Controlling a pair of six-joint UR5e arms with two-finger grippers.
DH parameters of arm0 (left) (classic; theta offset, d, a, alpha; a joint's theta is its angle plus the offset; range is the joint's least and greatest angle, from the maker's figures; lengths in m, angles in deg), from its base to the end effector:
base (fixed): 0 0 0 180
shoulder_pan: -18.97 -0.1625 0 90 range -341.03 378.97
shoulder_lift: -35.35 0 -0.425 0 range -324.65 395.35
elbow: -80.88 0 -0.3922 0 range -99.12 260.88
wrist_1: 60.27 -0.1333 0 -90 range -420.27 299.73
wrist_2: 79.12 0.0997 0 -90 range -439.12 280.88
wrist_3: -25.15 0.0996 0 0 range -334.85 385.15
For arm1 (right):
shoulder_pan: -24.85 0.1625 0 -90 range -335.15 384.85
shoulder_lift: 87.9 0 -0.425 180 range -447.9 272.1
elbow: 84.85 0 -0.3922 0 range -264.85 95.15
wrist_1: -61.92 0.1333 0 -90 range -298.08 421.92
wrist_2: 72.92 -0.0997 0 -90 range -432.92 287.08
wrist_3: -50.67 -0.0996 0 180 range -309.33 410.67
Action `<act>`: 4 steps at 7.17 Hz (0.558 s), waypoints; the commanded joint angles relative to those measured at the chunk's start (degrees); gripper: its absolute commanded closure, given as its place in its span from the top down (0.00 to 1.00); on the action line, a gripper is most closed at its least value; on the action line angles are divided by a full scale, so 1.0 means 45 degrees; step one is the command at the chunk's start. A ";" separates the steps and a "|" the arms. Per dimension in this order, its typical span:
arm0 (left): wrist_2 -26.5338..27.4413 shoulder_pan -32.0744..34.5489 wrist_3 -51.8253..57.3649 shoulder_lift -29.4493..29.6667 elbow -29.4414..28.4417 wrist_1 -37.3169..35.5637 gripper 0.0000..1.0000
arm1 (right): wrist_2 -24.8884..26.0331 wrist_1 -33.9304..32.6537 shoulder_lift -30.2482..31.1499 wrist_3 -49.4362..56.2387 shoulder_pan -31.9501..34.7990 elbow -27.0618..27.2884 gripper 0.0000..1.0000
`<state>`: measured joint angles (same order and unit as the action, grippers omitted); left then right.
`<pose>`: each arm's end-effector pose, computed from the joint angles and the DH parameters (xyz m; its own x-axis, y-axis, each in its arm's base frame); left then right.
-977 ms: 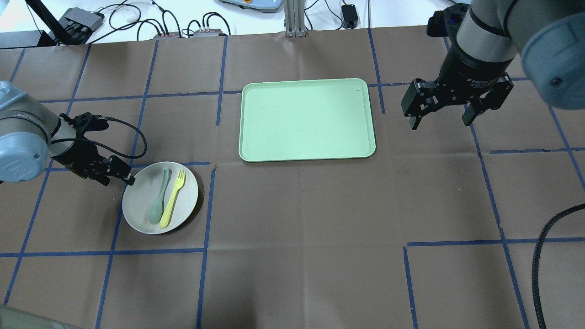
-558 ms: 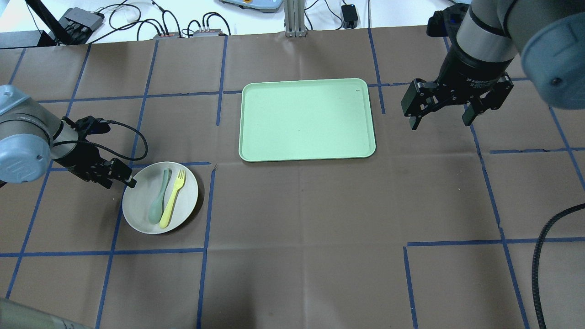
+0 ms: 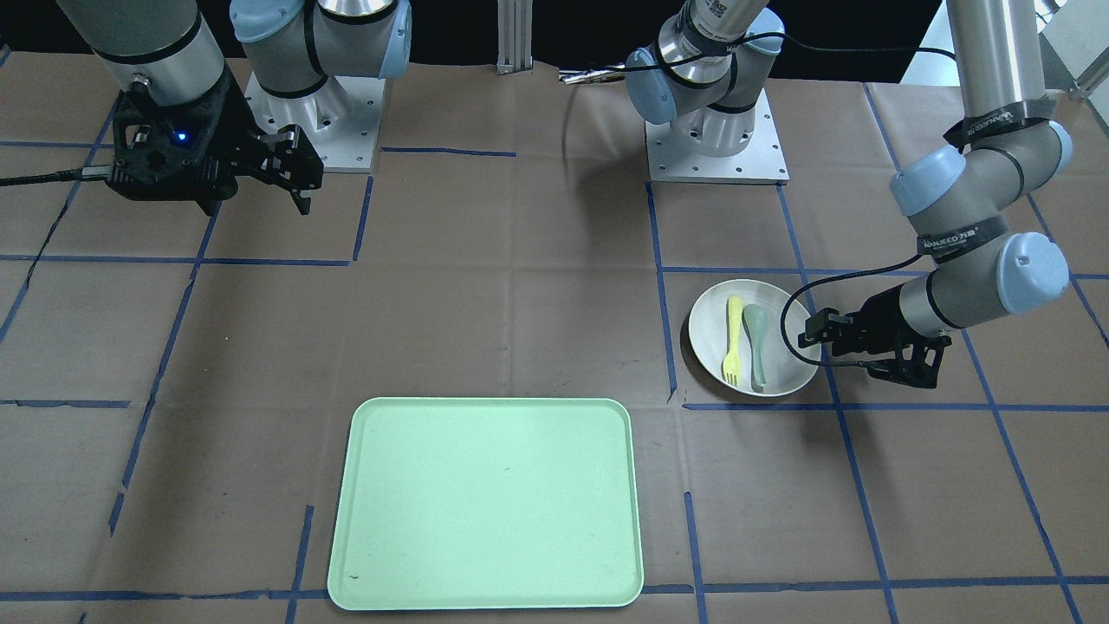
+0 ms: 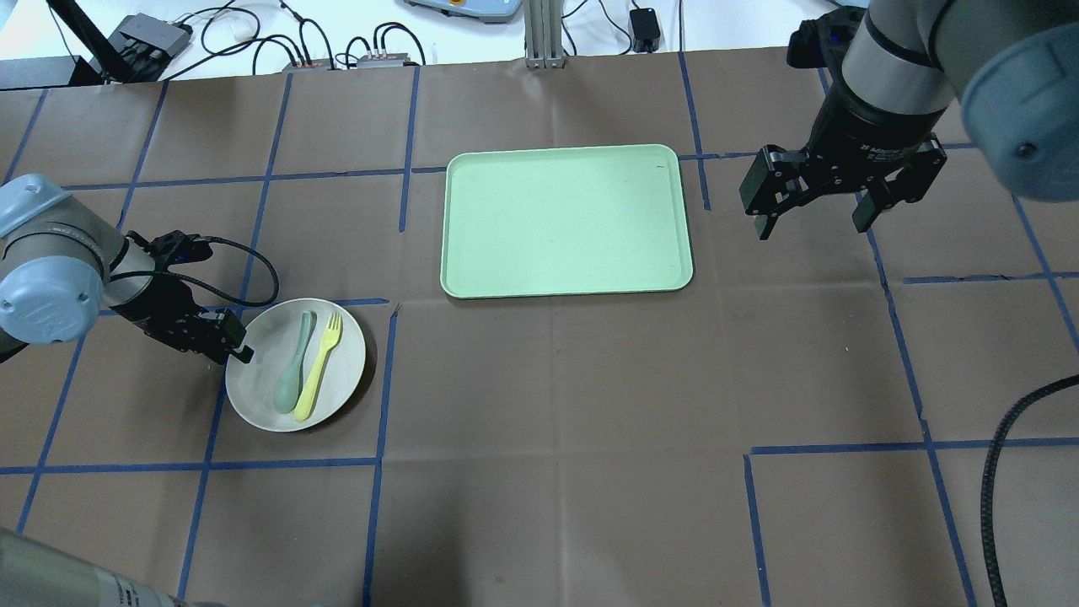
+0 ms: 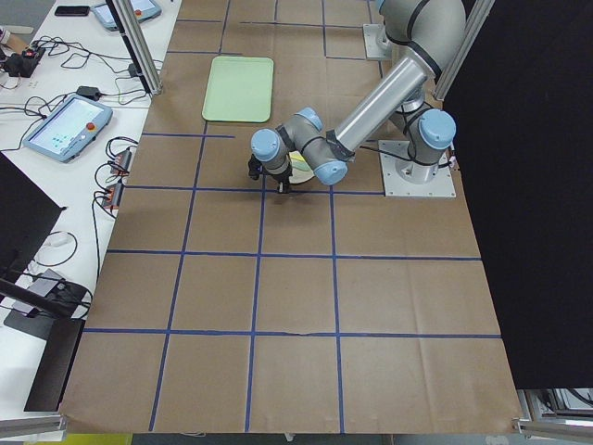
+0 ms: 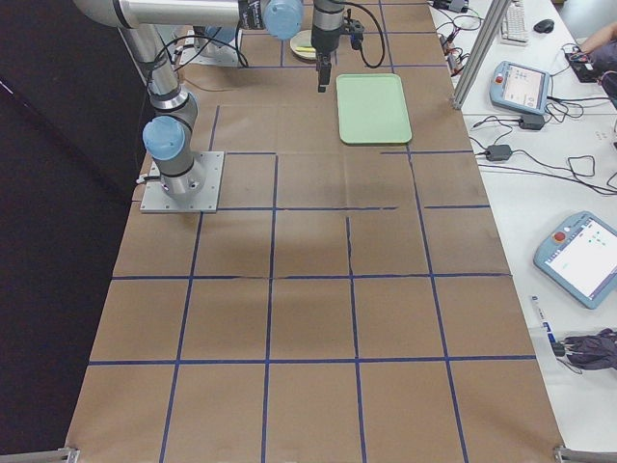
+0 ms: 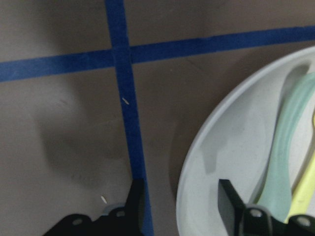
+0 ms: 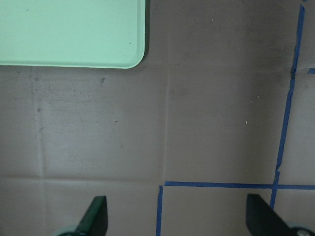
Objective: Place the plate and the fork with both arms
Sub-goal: 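Close the left gripper on the plate rim nearest it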
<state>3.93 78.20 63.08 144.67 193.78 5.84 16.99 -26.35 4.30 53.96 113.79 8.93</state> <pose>0.1281 -0.4993 0.1748 -0.9559 0.0750 0.2839 0.1293 0.9756 0.1775 0.1247 -0.4719 0.4712 -0.9992 -0.0387 -0.0049 -0.0389 0.9976 0.0576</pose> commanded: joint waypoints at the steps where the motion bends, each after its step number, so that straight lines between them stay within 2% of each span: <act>1: -0.0309 0.0001 -0.0010 0.0023 0.0008 0.0075 0.34 | 0.0000 -0.0012 0.0000 0.0011 0.0000 0.0000 1.00; 4: -0.0311 0.0001 -0.0030 0.0043 0.0008 0.0075 0.27 | 0.0000 -0.0013 0.0000 -0.0009 0.0000 0.0000 1.00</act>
<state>2.58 78.20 62.97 144.81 193.82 6.17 16.99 -26.39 4.30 53.93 113.79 8.93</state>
